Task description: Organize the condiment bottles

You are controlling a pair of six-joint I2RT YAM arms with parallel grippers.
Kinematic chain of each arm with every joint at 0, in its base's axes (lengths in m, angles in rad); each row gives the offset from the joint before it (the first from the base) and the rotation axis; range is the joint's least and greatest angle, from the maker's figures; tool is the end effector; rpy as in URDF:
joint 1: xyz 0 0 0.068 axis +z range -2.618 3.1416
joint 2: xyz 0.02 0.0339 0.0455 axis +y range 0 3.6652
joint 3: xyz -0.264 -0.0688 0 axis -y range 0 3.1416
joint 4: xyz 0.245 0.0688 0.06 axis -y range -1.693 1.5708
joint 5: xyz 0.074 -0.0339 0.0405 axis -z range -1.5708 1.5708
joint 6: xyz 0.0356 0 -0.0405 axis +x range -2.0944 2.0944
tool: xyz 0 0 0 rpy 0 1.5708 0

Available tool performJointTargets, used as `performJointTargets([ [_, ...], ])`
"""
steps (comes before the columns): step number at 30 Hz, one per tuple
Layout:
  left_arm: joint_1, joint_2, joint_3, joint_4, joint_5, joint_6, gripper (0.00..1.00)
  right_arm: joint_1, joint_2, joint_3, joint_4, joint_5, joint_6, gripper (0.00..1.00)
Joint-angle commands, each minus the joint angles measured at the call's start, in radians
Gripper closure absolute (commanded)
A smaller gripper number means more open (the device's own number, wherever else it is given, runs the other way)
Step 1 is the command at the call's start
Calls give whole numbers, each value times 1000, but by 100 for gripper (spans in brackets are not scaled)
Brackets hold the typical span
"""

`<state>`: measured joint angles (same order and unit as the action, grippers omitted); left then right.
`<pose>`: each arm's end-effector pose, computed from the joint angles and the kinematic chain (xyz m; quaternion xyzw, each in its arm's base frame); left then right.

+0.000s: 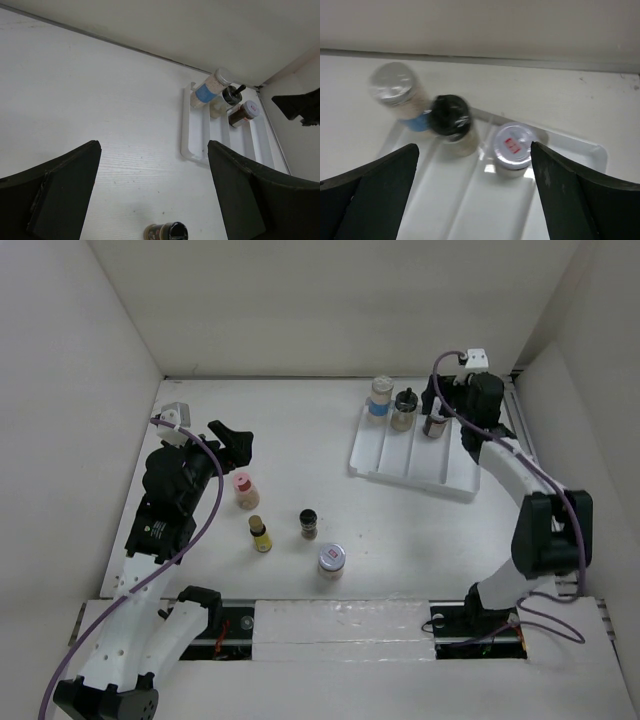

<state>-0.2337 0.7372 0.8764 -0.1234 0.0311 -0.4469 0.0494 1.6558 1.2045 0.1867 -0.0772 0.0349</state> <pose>0.1636 -0.0401 0.3861 -0.0636 0.6986 -0.2481 0.6681 0.3941 0.0222 0.2951 -0.0292 0.7934 0.0562 0.6054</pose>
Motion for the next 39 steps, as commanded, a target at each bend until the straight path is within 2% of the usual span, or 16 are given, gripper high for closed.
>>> performJointTargets([
  [1, 7, -12, 6, 44, 12, 4, 16, 130, -198, -127, 48, -41, 7, 1],
  [2, 7, -12, 6, 44, 12, 4, 16, 212, -232, -166, 48, -41, 19, 1],
  [7, 7, -21, 6, 53, 21, 4, 16, 427, -454, -384, -4, -215, -30, 1],
  [11, 7, -30, 6, 53, 30, 4, 16, 576, -583, -440, -249, -303, -114, 1],
  [16, 7, -21, 6, 53, 30, 4, 15, 800, -559, -431, -404, -309, -122, 1],
  [18, 7, -21, 6, 53, 30, 4, 15, 860, -519, -405, -453, -253, -135, 1],
  [20, 7, -21, 15, 53, 18, 4, 15, 915, -493, -395, -463, -282, -135, 1],
  [23, 7, -30, 15, 53, 18, 4, 15, 978, -452, -384, -463, -267, -147, 1],
  [28, 7, -30, 15, 53, 18, 4, 15, 997, -386, -372, -460, -200, -147, 1],
  [36, 7, -39, 15, 53, 18, 4, 15, 1006, -258, -361, -282, -144, -138, 1],
  [37, 7, -39, 15, 53, 18, 4, 15, 1006, -248, -361, -265, -144, -129, 2],
  [39, 7, -48, 6, 44, 18, 4, 15, 1006, -228, -361, -231, -134, -118, 20],
])
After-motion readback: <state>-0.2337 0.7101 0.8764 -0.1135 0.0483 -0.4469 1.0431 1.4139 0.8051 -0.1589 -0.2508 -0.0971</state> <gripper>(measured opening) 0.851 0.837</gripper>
